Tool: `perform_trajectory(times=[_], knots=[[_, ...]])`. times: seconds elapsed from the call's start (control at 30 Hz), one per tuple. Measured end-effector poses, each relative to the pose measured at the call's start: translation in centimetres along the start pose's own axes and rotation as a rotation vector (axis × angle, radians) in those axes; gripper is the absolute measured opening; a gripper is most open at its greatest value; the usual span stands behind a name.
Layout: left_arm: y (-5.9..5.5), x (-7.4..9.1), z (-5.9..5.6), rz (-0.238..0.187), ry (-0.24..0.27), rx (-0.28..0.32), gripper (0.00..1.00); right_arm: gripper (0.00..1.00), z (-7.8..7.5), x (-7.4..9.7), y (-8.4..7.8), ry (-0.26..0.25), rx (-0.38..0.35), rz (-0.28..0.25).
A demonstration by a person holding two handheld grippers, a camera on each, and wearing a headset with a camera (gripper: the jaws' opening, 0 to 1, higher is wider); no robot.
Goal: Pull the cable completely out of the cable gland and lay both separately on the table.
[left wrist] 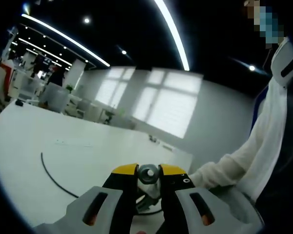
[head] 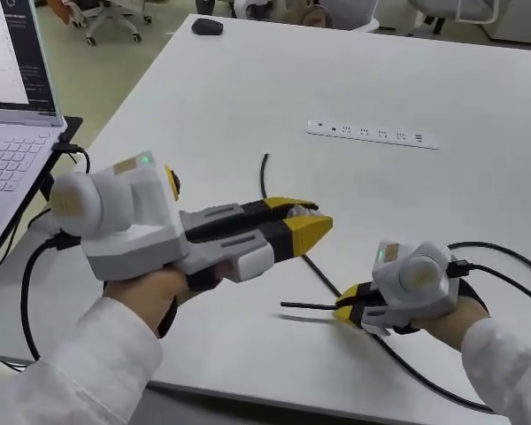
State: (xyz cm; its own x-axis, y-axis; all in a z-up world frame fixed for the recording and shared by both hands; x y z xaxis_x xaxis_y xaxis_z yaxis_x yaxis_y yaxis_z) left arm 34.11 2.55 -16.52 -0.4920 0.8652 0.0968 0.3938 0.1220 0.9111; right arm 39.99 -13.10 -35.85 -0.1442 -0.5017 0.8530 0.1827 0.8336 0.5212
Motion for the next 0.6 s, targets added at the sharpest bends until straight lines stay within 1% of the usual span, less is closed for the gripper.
perform_trajectory(times=[0.1, 0.13, 0.27, 0.4, 0.6], knots=[[-0.12, -0.09, 0.01, 0.008, 0.000, 0.000, 0.18, 0.07, 0.03, -0.47, -0.54, 0.008, -0.010, 0.009], [-0.17, -0.13, 0.02, 0.011, -0.001, 0.001, 0.18, 0.07, 0.00, -0.48, -0.68, 0.008, -0.016, 0.004], [-0.25, -0.18, 0.03, 0.014, -0.003, 0.006, 0.18, 0.07, -0.06, -0.45, -0.75, 0.010, -0.032, -0.007], [-0.41, -0.27, 0.07, 0.024, -0.003, 0.004, 0.18, 0.08, 0.33, -0.26, -0.81, 0.011, -0.052, -0.013], [-0.56, -0.30, 0.14, 0.031, 0.000, 0.005, 0.18, 0.12, 0.41, -0.05, -1.08, 0.007, -0.071, -0.005]])
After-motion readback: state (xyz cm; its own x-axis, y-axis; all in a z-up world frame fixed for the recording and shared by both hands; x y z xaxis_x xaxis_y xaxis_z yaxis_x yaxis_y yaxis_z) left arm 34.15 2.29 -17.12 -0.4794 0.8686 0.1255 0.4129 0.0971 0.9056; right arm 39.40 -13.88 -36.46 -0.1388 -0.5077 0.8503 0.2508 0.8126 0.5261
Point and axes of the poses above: the centre of the closed fingertips' face, and the gripper's own axes: x roughly backward along the fingers, z roughly to its left, y roughly out of its top, the point moved 7 cm from there along x, roughly backward along the fingers, and after that the axes turned 8 degrees about z, right-handed, at the moved point
